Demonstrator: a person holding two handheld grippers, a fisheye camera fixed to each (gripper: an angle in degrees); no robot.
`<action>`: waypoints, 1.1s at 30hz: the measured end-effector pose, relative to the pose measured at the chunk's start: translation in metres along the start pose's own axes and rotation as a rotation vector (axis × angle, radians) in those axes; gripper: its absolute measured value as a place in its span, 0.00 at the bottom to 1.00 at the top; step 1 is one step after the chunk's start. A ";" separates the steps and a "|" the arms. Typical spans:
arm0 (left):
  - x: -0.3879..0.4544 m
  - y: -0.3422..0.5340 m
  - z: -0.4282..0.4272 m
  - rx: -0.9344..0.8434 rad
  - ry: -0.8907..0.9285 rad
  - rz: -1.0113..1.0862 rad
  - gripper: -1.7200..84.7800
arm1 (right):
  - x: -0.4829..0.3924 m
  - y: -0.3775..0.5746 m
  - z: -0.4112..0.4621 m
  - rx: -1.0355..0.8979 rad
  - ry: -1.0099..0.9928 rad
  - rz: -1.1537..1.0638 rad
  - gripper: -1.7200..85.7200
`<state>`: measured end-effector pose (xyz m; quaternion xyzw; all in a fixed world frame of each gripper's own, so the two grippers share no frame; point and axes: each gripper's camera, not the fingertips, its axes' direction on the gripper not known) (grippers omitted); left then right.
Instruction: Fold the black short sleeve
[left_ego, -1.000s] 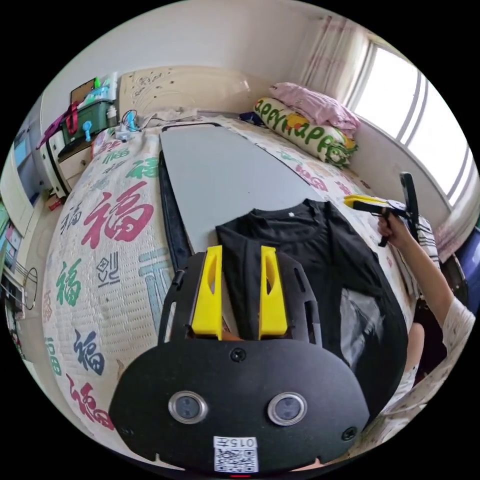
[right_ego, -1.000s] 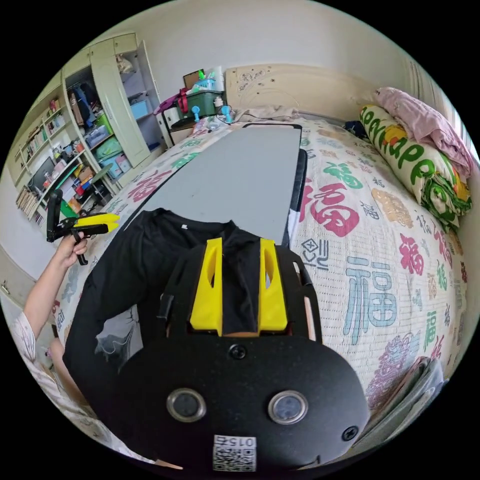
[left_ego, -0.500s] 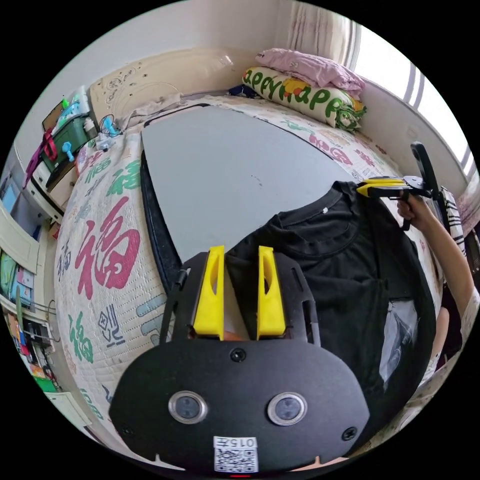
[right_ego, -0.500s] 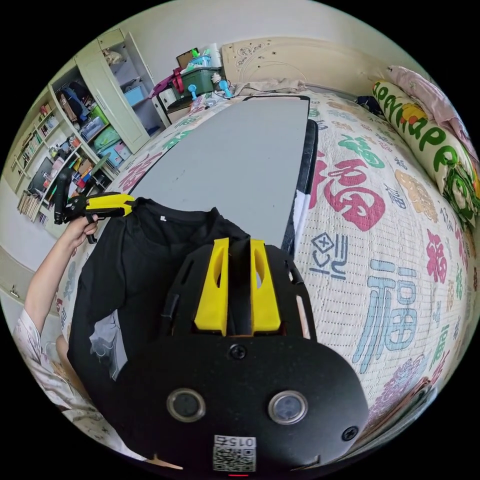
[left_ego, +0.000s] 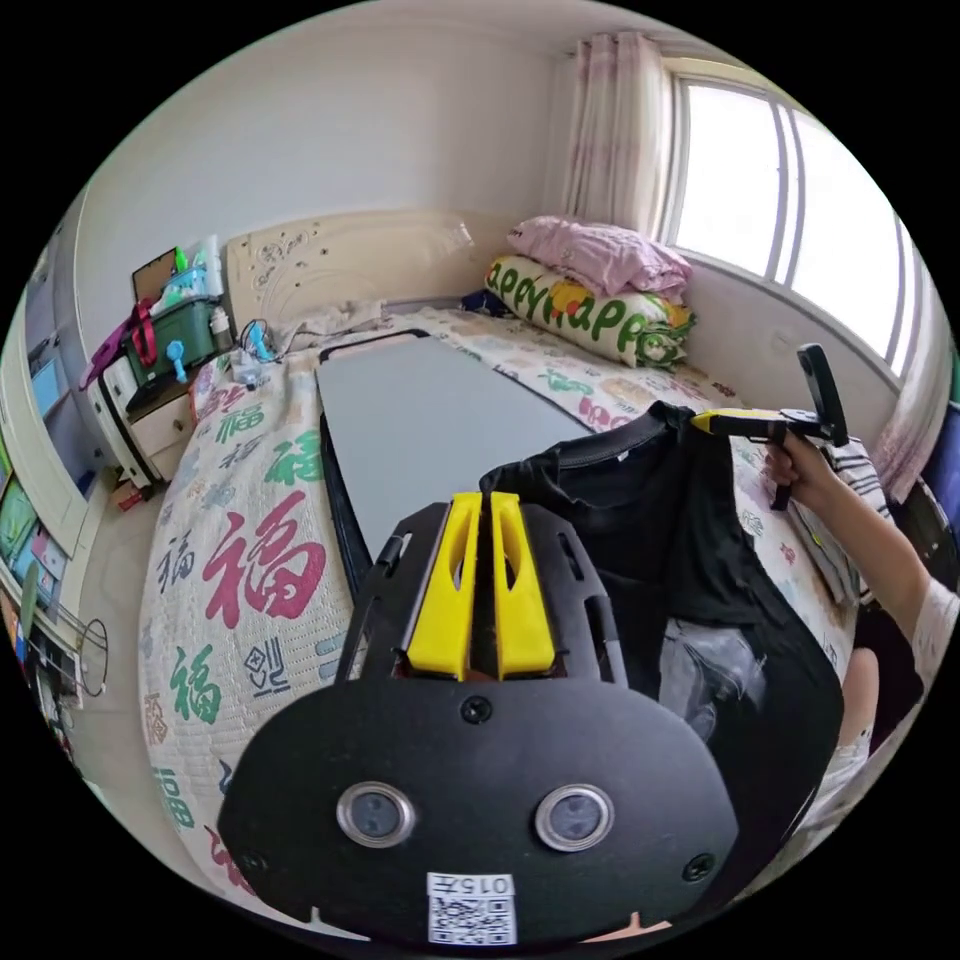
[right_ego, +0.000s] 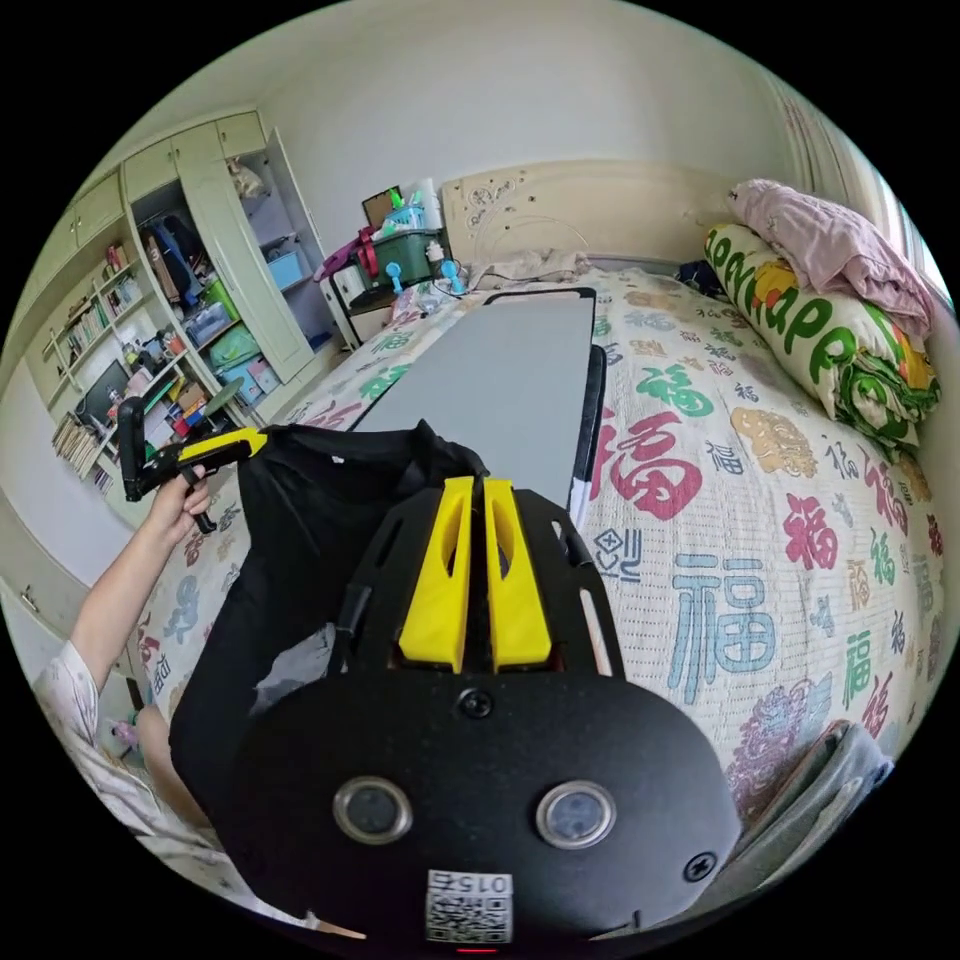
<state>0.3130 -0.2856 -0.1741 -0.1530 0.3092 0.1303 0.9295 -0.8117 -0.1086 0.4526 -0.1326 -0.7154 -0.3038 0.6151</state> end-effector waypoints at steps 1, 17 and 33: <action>0.009 0.015 -0.029 0.014 0.030 0.040 0.03 | -0.008 0.022 -0.027 0.009 -0.017 -0.028 0.02; 0.225 0.479 -0.282 -0.285 0.325 0.410 0.03 | -0.115 0.636 -0.242 -0.338 -0.192 -0.382 0.02; 0.138 0.443 -0.316 -0.182 0.183 0.181 0.06 | -0.058 0.753 -0.288 -0.402 -0.106 -0.378 0.09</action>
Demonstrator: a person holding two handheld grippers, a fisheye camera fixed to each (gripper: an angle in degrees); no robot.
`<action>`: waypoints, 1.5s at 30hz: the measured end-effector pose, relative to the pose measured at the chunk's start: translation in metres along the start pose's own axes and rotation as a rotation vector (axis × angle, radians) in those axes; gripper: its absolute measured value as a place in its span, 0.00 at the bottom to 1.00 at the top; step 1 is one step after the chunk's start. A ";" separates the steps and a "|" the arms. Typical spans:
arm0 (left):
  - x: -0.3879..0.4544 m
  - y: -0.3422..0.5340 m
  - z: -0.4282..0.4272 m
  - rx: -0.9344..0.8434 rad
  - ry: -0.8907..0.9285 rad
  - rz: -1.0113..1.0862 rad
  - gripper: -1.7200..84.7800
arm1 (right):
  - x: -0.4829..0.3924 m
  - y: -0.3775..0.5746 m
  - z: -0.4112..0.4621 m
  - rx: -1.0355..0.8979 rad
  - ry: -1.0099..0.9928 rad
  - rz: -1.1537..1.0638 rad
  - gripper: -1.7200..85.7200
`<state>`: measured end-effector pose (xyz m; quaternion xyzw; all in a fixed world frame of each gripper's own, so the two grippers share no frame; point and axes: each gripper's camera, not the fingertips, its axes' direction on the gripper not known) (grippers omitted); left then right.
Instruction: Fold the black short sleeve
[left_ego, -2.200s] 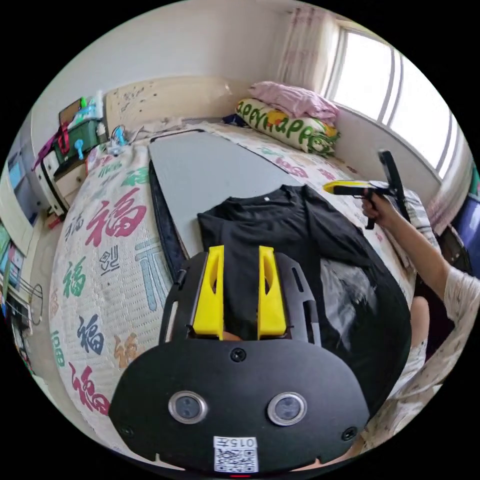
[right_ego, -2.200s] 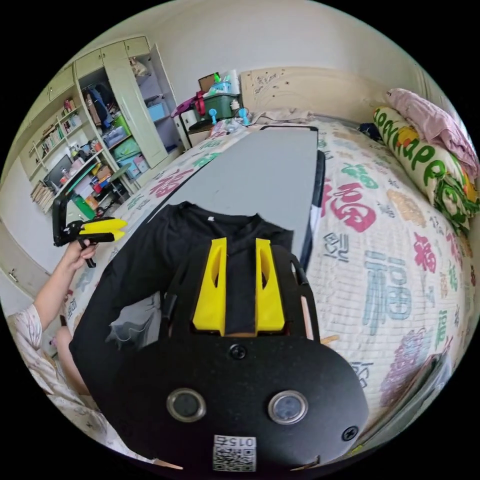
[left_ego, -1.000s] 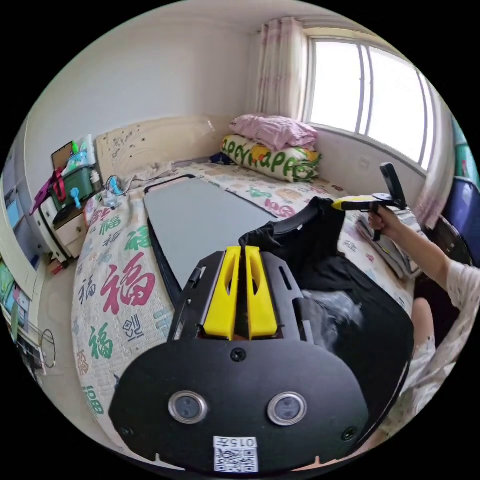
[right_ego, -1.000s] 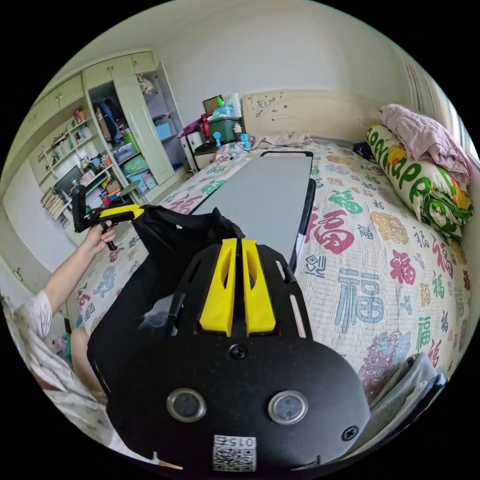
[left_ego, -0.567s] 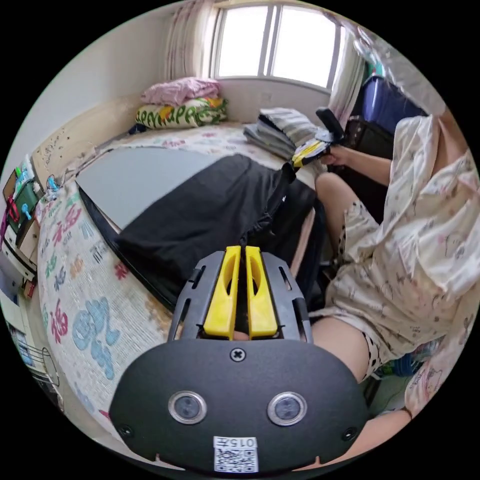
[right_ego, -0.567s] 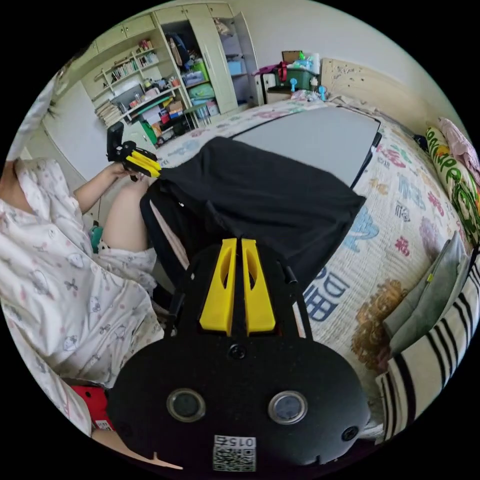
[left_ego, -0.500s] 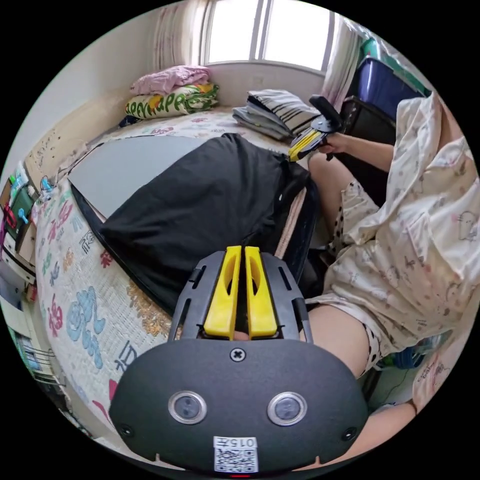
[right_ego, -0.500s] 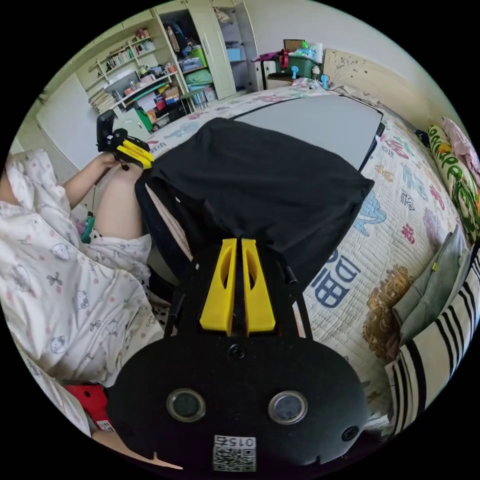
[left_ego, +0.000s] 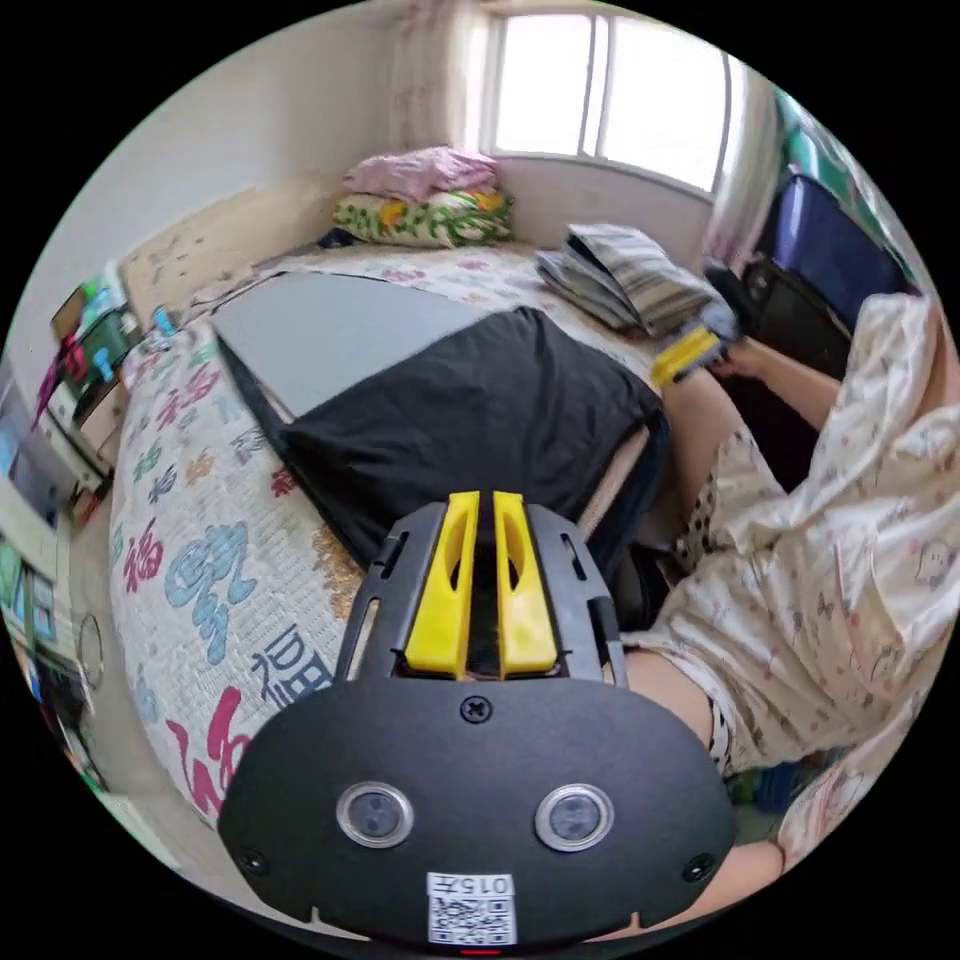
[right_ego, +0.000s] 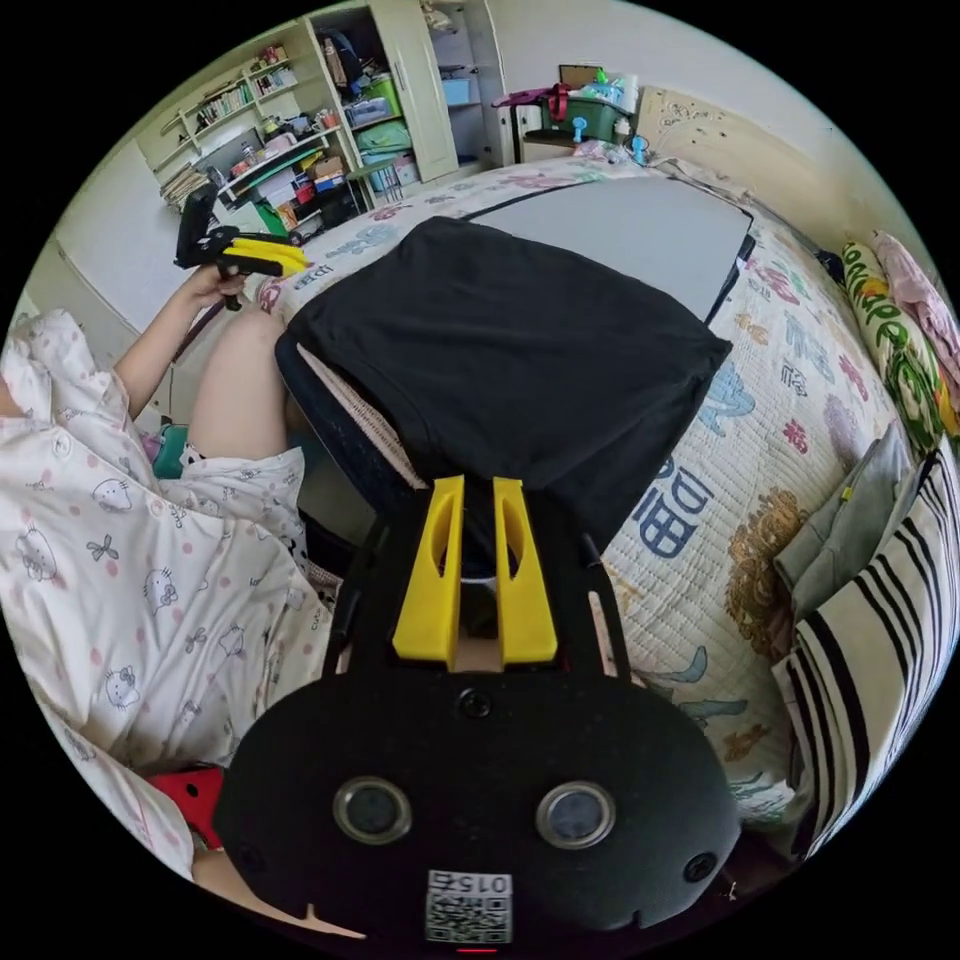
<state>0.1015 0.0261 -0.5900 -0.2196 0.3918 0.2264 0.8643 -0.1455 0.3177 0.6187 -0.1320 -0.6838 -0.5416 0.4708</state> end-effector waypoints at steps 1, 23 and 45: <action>-0.034 -0.005 -0.003 0.067 -0.038 -0.108 0.08 | -0.012 -0.005 -0.003 0.052 0.013 -0.025 0.10; -0.332 -0.076 0.217 0.066 -0.130 -0.494 0.03 | -0.184 -0.186 0.159 0.211 -0.044 -0.194 0.04; -0.232 0.021 0.194 0.178 0.016 0.053 0.14 | 0.176 -0.174 -0.118 0.598 -0.179 0.403 0.12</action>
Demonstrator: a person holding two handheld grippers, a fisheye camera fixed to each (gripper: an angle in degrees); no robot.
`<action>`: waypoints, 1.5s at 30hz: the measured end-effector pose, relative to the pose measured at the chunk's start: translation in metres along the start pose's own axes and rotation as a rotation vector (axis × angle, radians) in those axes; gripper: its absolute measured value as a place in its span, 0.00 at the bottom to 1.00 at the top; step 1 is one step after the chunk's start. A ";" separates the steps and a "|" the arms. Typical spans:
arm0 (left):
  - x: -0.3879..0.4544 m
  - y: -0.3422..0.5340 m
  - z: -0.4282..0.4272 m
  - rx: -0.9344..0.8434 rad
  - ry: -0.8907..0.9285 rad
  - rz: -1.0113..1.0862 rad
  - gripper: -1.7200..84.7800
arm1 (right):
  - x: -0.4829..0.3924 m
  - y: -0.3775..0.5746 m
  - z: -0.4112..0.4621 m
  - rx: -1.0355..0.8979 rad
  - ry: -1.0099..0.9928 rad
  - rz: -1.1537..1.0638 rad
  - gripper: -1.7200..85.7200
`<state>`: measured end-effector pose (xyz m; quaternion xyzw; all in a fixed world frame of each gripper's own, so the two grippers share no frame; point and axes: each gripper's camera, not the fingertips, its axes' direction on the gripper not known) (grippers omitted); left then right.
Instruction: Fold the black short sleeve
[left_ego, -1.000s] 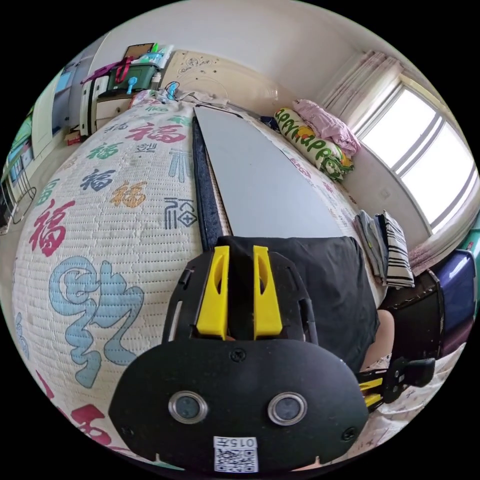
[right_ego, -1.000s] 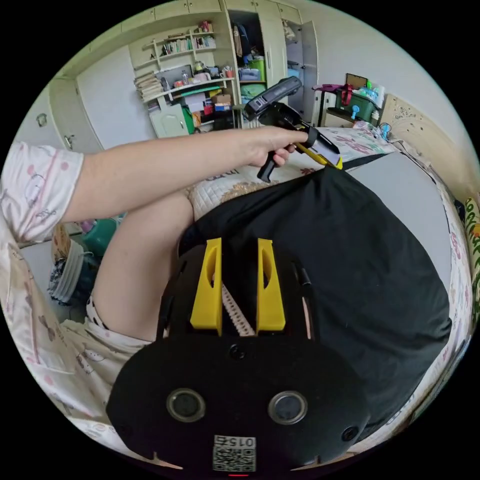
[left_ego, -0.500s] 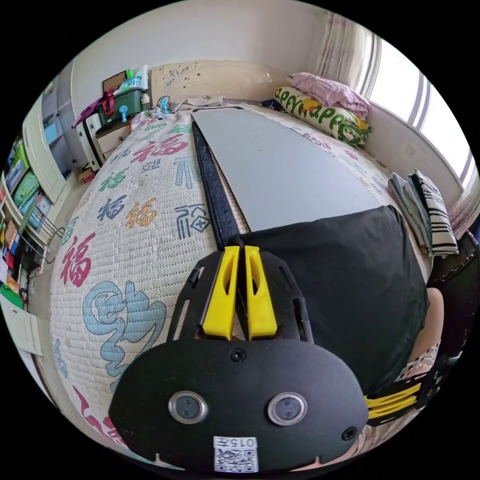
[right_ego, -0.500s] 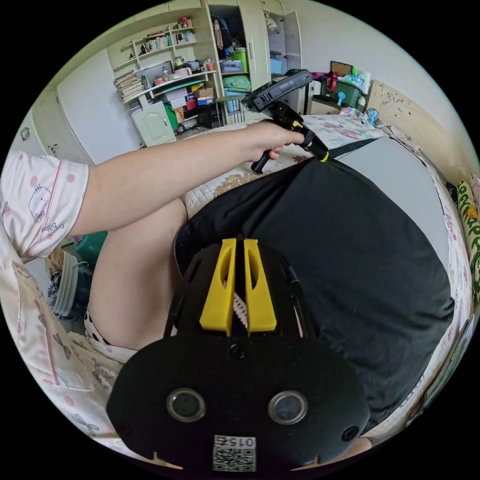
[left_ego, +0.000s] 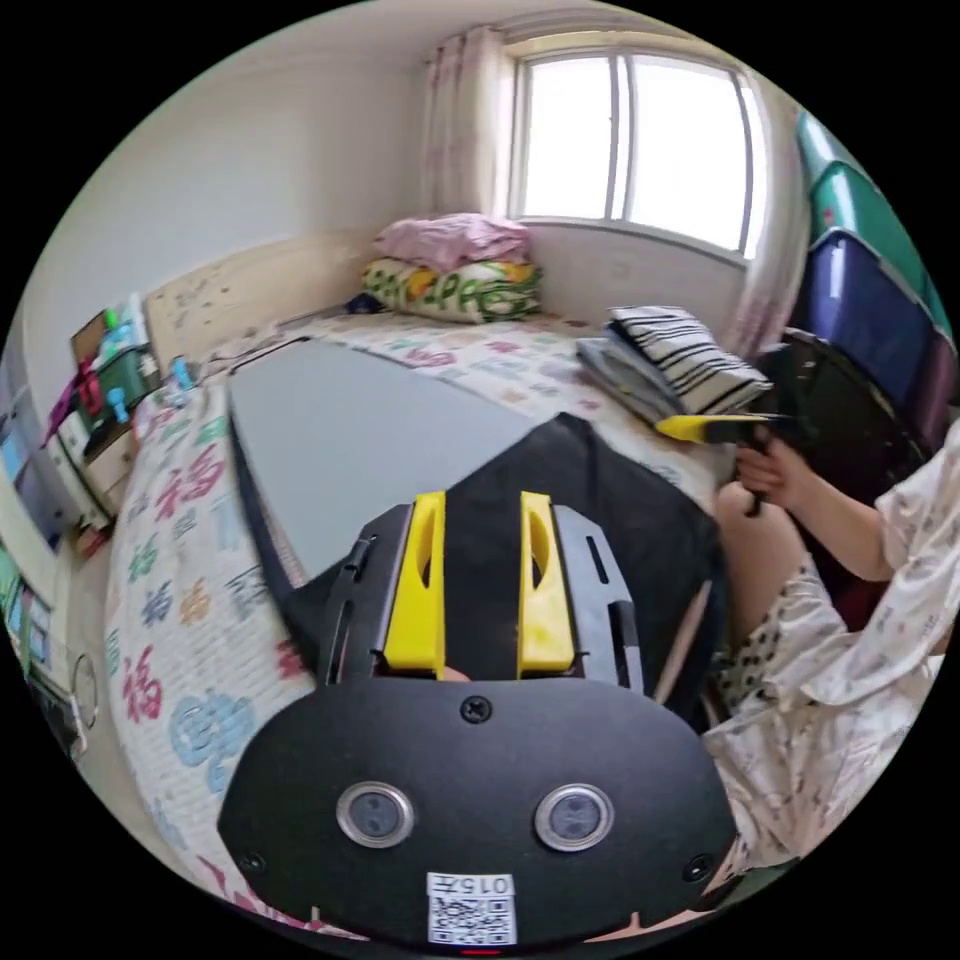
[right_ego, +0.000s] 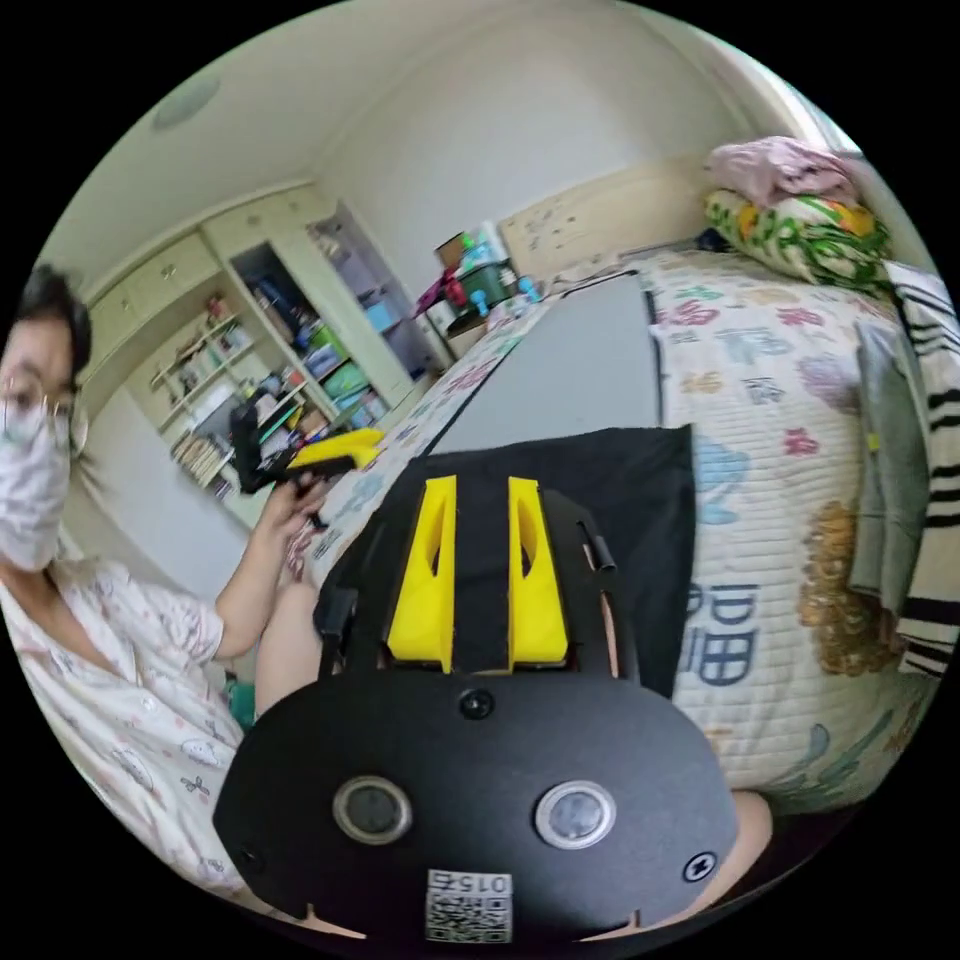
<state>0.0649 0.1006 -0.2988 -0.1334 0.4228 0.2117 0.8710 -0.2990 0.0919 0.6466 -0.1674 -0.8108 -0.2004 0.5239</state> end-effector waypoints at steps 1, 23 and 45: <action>0.034 0.007 0.011 0.009 0.103 0.044 0.15 | 0.035 -0.020 -0.017 0.043 0.044 0.058 0.13; 0.168 0.126 0.209 -0.258 0.145 0.157 0.12 | 0.190 -0.157 0.171 -0.224 0.288 0.216 0.02; -0.062 0.295 0.006 0.225 -0.275 -0.615 0.09 | -0.316 0.254 -0.276 0.911 -0.150 -0.120 0.01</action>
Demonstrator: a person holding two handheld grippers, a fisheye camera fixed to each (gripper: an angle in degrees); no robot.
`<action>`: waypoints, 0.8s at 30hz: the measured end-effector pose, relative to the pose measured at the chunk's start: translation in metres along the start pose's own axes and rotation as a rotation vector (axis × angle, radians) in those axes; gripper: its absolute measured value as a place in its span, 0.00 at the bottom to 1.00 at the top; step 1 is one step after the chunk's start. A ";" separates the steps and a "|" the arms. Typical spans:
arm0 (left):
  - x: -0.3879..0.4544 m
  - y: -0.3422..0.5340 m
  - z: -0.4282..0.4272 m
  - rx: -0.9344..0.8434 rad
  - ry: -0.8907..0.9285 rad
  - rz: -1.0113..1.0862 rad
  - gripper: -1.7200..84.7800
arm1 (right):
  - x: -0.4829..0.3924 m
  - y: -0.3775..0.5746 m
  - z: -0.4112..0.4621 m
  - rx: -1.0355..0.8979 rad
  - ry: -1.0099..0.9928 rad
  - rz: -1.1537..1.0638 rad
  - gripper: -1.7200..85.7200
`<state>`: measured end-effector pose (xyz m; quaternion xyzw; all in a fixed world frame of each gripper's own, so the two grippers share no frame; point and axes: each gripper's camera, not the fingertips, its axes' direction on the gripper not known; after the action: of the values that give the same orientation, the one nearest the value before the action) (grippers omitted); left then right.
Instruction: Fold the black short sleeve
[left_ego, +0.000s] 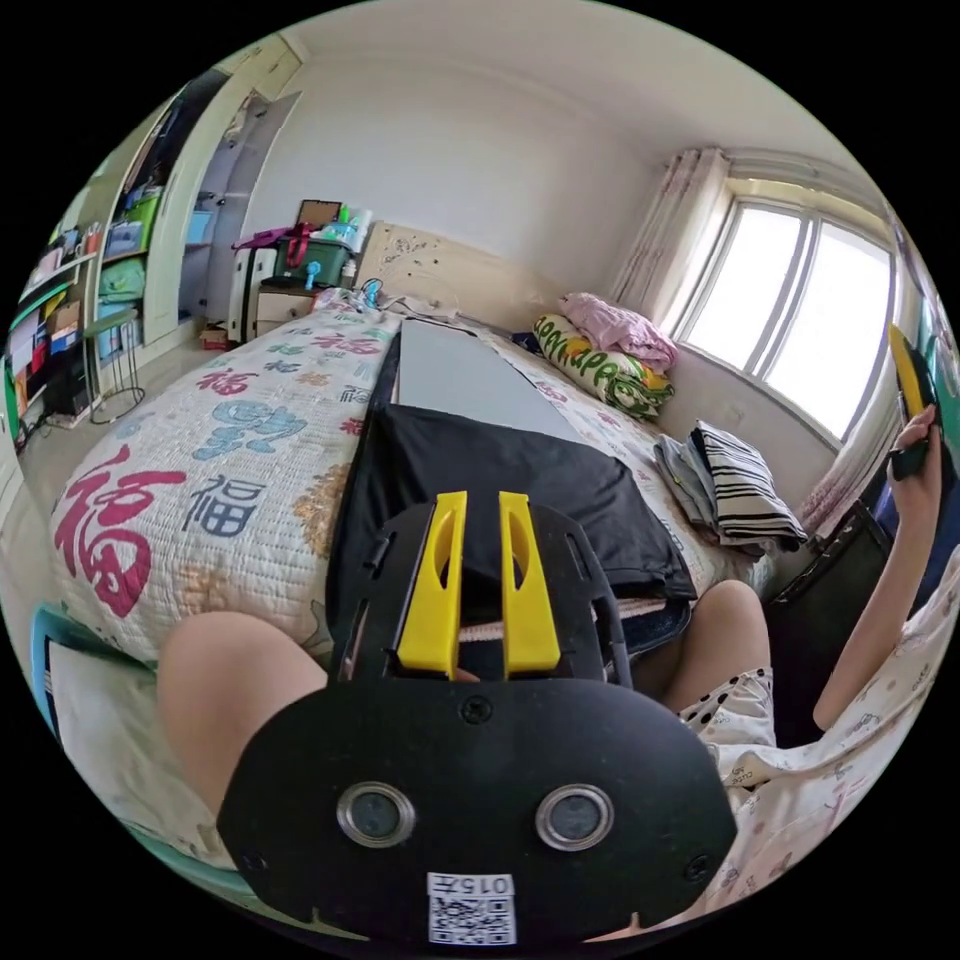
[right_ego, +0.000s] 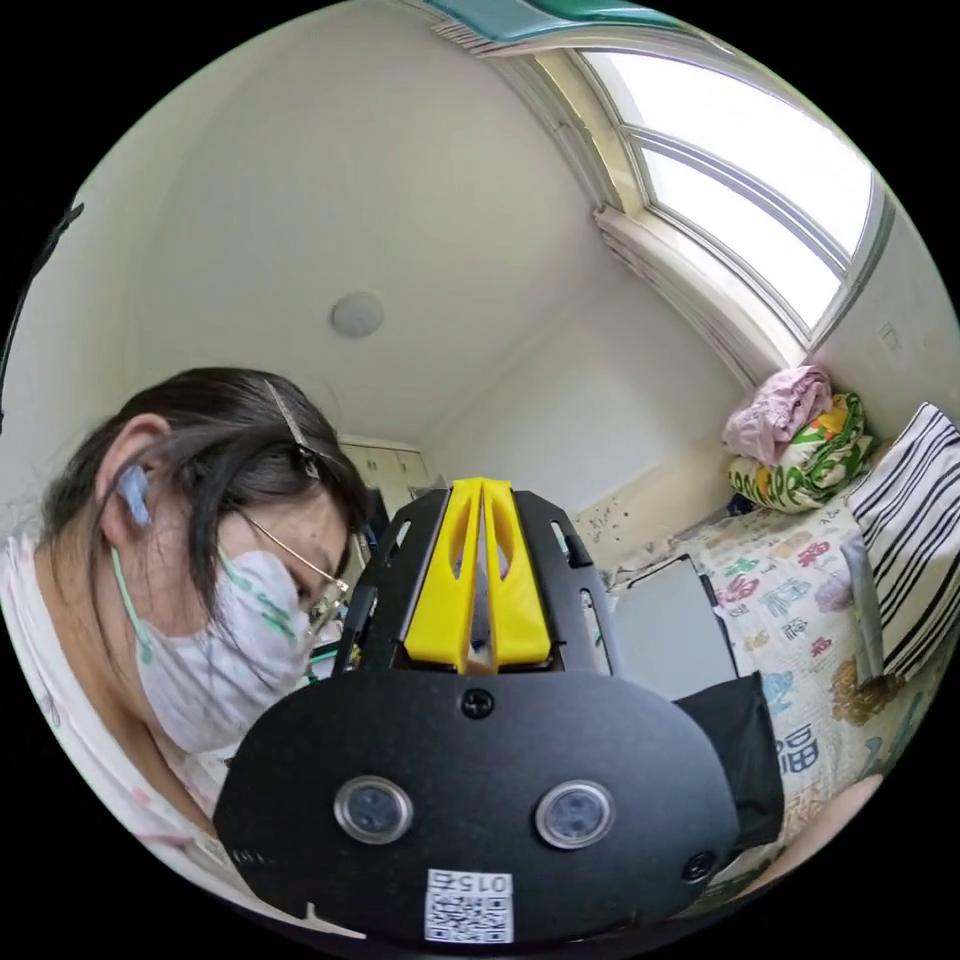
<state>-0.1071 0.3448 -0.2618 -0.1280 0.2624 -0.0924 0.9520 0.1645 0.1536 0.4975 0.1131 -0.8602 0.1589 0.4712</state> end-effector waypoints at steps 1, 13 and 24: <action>-0.004 0.004 0.002 0.005 -0.001 -0.016 0.09 | -0.014 0.001 -0.013 0.012 -0.033 0.011 0.01; -0.012 0.026 0.039 -0.021 0.002 -0.032 0.09 | -0.062 0.045 -0.123 0.121 -0.229 0.024 0.02; -0.007 0.053 0.063 -0.095 0.039 0.034 0.11 | 0.005 0.106 -0.131 -0.248 -0.374 -0.165 0.11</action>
<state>-0.0737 0.4089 -0.2216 -0.1669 0.2873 -0.0663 0.9409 0.2271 0.3015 0.5502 0.1519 -0.9332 -0.0109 0.3254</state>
